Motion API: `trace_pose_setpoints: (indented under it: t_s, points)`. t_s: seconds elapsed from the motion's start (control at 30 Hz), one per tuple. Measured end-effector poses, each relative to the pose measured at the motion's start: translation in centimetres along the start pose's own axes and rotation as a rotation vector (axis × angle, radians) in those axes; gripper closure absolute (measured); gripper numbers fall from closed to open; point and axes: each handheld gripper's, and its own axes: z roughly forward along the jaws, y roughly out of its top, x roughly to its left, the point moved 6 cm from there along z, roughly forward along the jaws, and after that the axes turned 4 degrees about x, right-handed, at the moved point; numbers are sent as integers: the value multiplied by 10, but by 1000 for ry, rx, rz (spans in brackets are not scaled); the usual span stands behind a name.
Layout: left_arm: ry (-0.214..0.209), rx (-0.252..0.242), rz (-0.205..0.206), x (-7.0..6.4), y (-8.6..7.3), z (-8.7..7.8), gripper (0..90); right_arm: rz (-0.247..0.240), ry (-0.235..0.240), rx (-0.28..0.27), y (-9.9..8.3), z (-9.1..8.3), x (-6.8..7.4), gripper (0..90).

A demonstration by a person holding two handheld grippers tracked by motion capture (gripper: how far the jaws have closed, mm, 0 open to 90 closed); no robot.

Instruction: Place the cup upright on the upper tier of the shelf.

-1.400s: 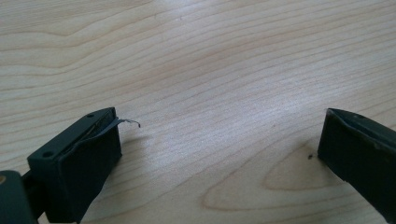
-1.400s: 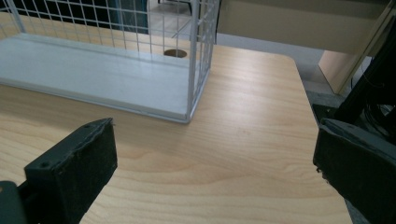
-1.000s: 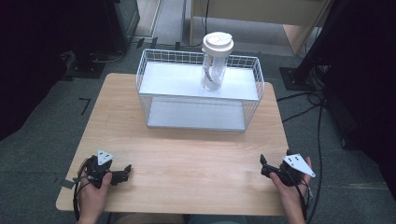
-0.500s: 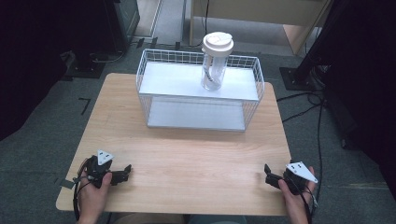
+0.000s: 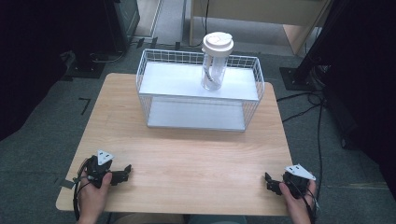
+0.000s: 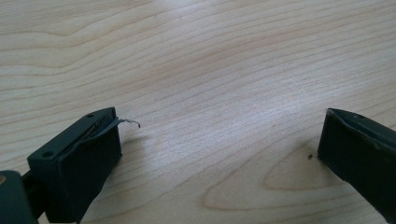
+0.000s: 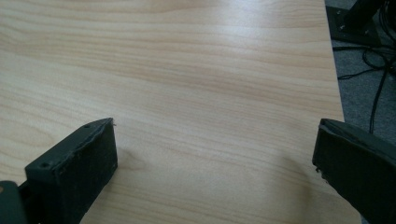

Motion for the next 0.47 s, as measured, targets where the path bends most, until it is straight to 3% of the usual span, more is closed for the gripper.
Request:
trace_pose_setpoints:
  t_s: [0.1, 0.2, 0.47]
  points:
    - [-2, 0, 3, 0, 0, 0, 0, -33, 3, 6, 0, 0, 4, 2]
    - [-3, 1, 7, 0, 1, 1, 0, -5, 84, 35, -2, 2, 6, 0]
    - [-3, 0, 6, 0, 1, 1, 0, 2, 76, 38, -1, 3, 7, 0]
